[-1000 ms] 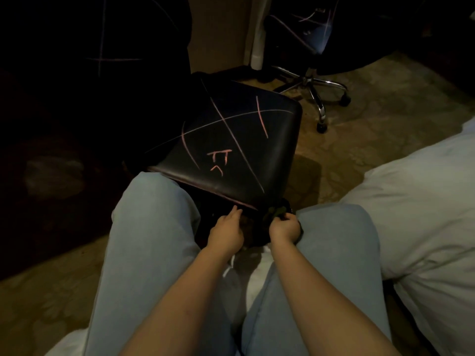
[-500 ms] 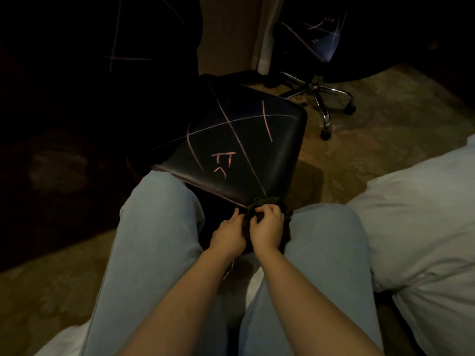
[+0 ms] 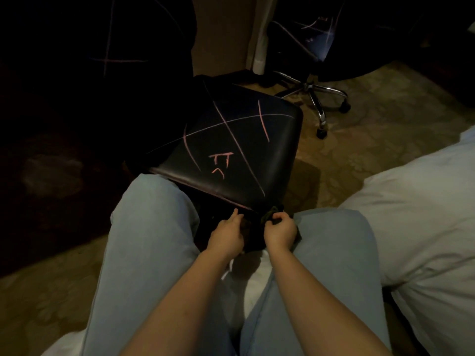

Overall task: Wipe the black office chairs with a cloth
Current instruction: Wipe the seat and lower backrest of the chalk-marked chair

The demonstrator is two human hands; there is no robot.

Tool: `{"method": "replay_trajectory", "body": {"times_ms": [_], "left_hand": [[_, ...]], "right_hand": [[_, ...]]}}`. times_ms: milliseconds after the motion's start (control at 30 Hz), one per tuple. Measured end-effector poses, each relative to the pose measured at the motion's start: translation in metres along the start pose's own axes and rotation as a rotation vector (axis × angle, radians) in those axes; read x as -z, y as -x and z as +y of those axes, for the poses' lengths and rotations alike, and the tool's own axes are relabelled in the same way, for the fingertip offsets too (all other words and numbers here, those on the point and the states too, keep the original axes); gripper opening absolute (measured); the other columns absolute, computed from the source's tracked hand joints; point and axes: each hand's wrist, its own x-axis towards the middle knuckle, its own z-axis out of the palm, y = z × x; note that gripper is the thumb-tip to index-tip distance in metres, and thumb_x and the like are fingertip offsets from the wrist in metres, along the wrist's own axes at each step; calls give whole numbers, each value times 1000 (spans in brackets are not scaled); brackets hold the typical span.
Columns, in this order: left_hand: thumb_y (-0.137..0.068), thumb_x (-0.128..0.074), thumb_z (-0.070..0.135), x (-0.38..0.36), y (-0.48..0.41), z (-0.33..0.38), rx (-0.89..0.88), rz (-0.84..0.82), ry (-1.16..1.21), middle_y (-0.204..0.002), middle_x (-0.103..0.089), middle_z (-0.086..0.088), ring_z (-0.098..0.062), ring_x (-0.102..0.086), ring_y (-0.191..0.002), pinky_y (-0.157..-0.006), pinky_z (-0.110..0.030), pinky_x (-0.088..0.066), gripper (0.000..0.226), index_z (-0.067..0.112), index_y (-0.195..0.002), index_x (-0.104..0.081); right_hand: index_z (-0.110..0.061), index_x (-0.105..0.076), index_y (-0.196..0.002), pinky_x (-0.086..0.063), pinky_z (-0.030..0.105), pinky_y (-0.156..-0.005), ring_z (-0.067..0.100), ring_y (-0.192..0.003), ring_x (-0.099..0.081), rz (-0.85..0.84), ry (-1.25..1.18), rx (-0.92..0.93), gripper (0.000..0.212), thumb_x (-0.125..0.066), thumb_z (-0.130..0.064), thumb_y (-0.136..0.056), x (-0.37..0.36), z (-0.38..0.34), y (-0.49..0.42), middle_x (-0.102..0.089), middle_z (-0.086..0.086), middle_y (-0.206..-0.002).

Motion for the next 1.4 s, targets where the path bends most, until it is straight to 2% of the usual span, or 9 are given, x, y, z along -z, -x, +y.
{"method": "replay_trajectory", "body": {"times_ms": [100, 233, 400, 767, 900, 967, 1100, 1267, 1400], "left_hand": [[-92, -42, 7, 1, 1, 3, -8, 2, -14, -161, -14, 0, -28, -42, -130, -102, -44, -43, 59, 20, -148, -30], [-98, -41, 23, -1, 2, 0, 39, 61, 43, -139, -48, -3, -22, -55, -109, -91, -42, -49, 39, 25, -137, -40], [-97, -41, 19, 7, 4, -4, 146, 109, 26, -159, -21, -3, -28, -42, -130, -103, -43, -42, 44, 20, -141, -40], [-94, -38, 8, 3, 0, 2, 118, 113, 46, -161, -15, -2, -28, -30, -139, -110, -44, -35, 57, 17, -149, -30], [-93, -38, 7, 3, 0, 1, 101, 99, 52, -161, -14, -2, -30, -30, -140, -110, -45, -35, 57, 17, -149, -30], [-93, -38, 6, 3, 0, 2, 101, 102, 51, -161, -15, -3, -31, -30, -139, -110, -44, -34, 57, 16, -149, -30], [-95, -38, 7, 2, 1, 2, 97, 95, 39, -160, -16, -5, -31, -32, -138, -109, -42, -36, 55, 14, -149, -30], [-96, -38, 10, 5, 4, 2, 99, 60, 15, -160, -16, -4, -30, -32, -138, -107, -41, -37, 54, 15, -149, -28], [-97, -39, 15, 6, 5, 1, 107, 71, 34, -159, -21, -4, -29, -35, -136, -106, -42, -38, 49, 18, -146, -35]], "right_hand": [[-10, -66, -107, -42, 27, -87, 27, -106, -58, 6, 21, 107, 18, -60, -7, -90, -6, -14, 12, -56, 10, -121], [-12, -67, -98, -37, 17, -88, 20, -106, -58, -104, 6, 262, 11, -62, -8, -90, -28, -31, 31, -54, 5, -122], [-11, -65, -94, -37, 16, -83, 20, -106, -58, -114, -26, 218, 7, -63, -6, -89, -37, -32, 33, -53, 5, -122], [-13, -61, -88, -44, 28, -80, 31, -103, -59, 31, -102, 2, 10, -64, -4, -86, -3, -1, -4, -59, 14, -117], [-5, -66, -99, -43, 27, -77, 34, -101, -61, 130, -167, -116, 13, -62, -3, -87, 13, 10, -22, -66, 19, -109], [-6, -66, -104, -44, 27, -77, 32, -99, -61, 122, -176, -78, 16, -61, -4, -88, 13, 7, -23, -66, 17, -107], [-15, -67, -107, -50, 41, -91, 30, -105, -59, 88, -118, 26, 18, -63, -15, -89, -4, -7, -13, -61, 11, -116], [-14, -70, -102, -41, 35, -97, 27, -114, -52, 96, 60, 175, 14, -63, -13, -90, -15, -23, 0, -56, 6, -121], [-12, -72, -101, -42, 32, -95, 24, -112, -51, -11, 182, 495, 18, -60, -5, -89, -25, -24, 9, -62, 4, -114]]}}
